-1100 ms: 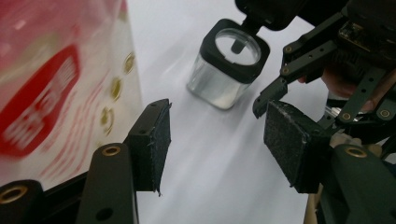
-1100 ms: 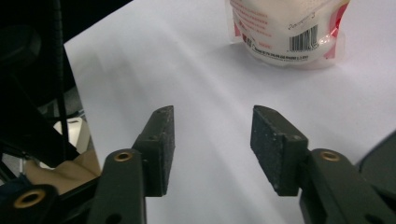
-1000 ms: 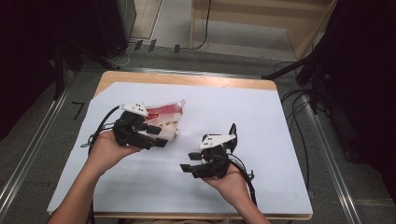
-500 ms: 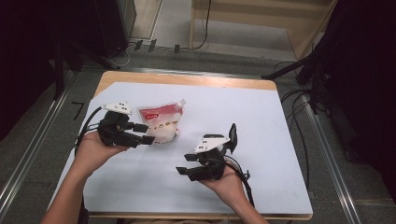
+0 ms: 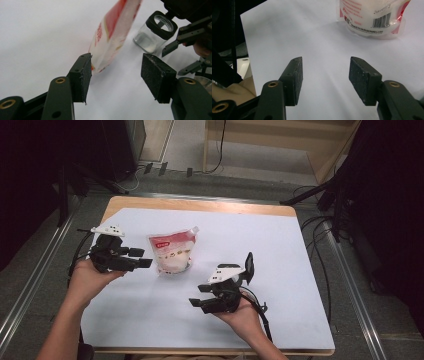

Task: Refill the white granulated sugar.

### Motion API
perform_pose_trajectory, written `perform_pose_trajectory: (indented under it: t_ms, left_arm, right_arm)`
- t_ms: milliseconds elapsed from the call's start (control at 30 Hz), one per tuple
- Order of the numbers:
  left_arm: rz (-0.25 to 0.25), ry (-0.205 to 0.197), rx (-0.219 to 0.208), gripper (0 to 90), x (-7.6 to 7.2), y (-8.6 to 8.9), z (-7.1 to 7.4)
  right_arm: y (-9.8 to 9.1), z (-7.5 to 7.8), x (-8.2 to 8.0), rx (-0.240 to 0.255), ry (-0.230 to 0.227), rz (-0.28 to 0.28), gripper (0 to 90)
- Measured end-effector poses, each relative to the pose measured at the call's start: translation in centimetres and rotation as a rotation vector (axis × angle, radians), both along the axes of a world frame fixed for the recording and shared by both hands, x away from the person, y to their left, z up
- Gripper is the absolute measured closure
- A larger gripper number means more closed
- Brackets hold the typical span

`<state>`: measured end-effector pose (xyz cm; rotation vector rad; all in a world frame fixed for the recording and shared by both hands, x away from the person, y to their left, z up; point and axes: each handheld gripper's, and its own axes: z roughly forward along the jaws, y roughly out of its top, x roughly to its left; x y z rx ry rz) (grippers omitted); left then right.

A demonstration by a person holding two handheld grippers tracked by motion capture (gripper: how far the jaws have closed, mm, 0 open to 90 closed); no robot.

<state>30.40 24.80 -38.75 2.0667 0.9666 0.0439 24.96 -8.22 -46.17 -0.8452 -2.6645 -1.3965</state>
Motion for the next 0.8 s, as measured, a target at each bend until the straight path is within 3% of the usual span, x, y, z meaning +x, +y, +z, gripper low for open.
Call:
perform_pose_trajectory:
  t_ms: [133,200,267,300,333,567,667,767,800]
  left_arm:
    - [-0.012,-0.009,0.017,42.9,0.7,-0.8,-0.4]
    - [-0.005,-0.011,0.002,43.5,1.2,-1.2,-0.6]
    - [-0.010,-0.003,0.000,47.5,1.6,-1.6,-0.7]
    - [-0.012,-0.027,0.009,49.5,1.7,-1.8,-0.9]
    - [-0.014,-0.026,0.012,51.9,1.8,-2.0,-1.0]
    - [-0.015,0.014,0.025,54.6,2.7,-3.7,-2.2]
    - [0.001,-0.004,0.041,59.7,2.8,-4.3,-2.8]
    - [0.013,-0.027,0.030,65.4,2.9,-4.4,-3.1]
    - [0.017,-0.017,0.024,66.7,3.0,-4.4,-3.2]
  right_arm:
    - [-0.1,-0.1,0.1,0.007,0.002,-0.010,45.2]
    - [-0.1,-0.1,0.2,0.008,0.003,-0.017,45.4]
    - [-0.1,-0.2,0.2,0.010,0.004,-0.018,46.0]
    - [-0.1,-0.2,0.2,0.010,0.004,-0.018,46.0]
    - [-0.1,-0.2,0.2,0.009,0.005,-0.018,46.1]
    - [0.0,-0.4,0.1,0.015,0.009,-0.034,45.8]
    - [0.0,-0.5,0.0,0.013,0.005,-0.037,45.8]
    - [0.0,-0.8,-0.1,0.007,0.009,-0.042,45.9]
    - [0.1,-0.9,-0.2,0.005,0.009,-0.041,45.8]
